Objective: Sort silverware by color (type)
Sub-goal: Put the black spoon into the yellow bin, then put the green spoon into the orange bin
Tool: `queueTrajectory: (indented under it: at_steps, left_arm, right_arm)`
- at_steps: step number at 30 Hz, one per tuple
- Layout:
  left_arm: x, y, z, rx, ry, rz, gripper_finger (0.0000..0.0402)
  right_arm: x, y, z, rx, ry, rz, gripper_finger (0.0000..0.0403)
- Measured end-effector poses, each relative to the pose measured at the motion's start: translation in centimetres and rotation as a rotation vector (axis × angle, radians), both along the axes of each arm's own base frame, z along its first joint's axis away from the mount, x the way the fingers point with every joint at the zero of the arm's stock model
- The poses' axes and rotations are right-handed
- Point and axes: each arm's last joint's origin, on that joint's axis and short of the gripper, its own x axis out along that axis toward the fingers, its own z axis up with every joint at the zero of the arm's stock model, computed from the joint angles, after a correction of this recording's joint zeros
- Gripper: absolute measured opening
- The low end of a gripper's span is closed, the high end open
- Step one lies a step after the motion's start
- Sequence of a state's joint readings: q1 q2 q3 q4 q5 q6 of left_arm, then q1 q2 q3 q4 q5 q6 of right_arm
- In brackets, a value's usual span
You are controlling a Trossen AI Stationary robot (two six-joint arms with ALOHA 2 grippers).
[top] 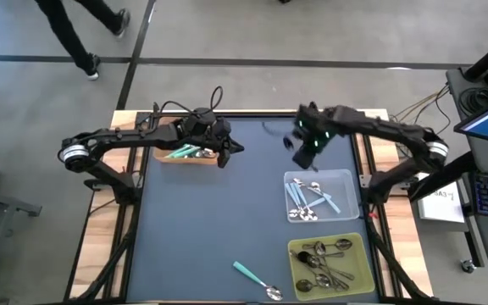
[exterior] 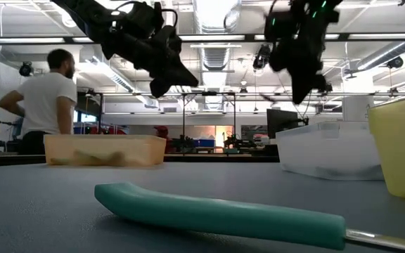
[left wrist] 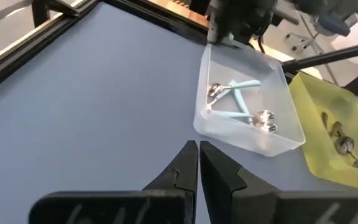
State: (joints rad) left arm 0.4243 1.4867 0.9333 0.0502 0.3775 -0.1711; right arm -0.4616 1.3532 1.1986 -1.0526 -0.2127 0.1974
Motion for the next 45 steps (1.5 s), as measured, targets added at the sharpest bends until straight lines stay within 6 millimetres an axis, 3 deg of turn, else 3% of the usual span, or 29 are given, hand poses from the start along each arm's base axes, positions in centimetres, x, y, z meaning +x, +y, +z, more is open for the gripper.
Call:
queueTrajectory:
  at_steps: [4,8,17,21,28,35,39,45]
  left_arm:
    - [0.1,-0.1,0.0,-0.026,-0.003,0.009,0.0000]
    - [0.1,-0.2,0.1,-0.050,-0.005,0.019,0.0000]
    - [0.6,-1.7,0.2,-0.161,-0.013,-0.040,0.0000]
    - [1.2,-3.7,0.3,-0.195,-0.014,-0.113,0.0000]
    - [2.1,-7.6,0.4,-0.216,-0.004,-0.190,0.0000]
    - [2.0,-10.9,-0.1,-0.317,0.091,-0.323,0.0000]
    - [1.3,-13.0,-0.8,-0.380,0.212,-0.406,0.0000]
    - [0.4,-15.9,-0.9,-0.338,0.275,-0.515,0.0000]
  right_arm:
    - [-0.2,6.3,1.0,0.026,-0.030,0.130,0.0009]
    - [-1.2,12.2,0.6,0.082,-0.003,0.213,0.0009]
    - [-5.3,25.4,-2.0,0.232,0.090,0.364,0.0009]
    - [-6.4,29.7,-3.2,0.191,0.025,0.412,0.0009]
    - [-5.6,32.5,-5.8,0.137,0.107,0.335,0.0012]
    - [-4.5,34.0,-7.8,0.135,0.203,0.340,0.0059]
    - [-3.9,34.6,-7.5,0.129,0.194,0.372,0.0088]
    - [-3.2,34.6,-5.9,0.130,0.197,0.309,0.0108]
